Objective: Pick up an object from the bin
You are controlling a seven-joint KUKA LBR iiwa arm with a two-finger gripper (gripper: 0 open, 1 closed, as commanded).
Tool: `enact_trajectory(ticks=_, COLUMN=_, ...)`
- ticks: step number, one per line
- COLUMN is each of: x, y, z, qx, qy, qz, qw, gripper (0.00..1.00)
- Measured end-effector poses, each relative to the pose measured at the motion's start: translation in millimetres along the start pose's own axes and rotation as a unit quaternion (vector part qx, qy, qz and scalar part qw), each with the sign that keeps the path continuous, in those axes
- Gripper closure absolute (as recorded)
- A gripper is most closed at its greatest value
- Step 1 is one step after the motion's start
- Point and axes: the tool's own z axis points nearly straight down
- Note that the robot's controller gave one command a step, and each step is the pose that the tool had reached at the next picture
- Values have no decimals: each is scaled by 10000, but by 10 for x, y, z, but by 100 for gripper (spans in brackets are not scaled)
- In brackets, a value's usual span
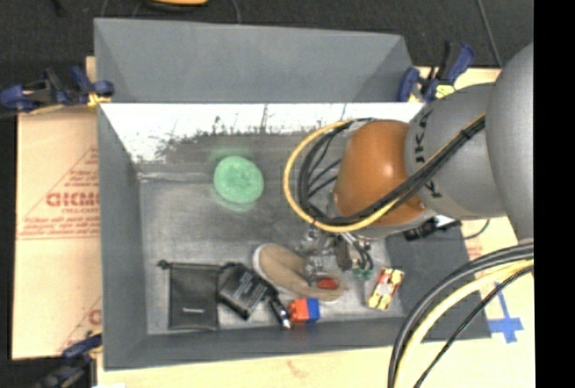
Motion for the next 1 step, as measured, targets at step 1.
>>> enact_trajectory(ticks=1, x=81, y=-202, z=-1837, qx=-18, qy=-41, qz=384, qw=9993, gripper=100)
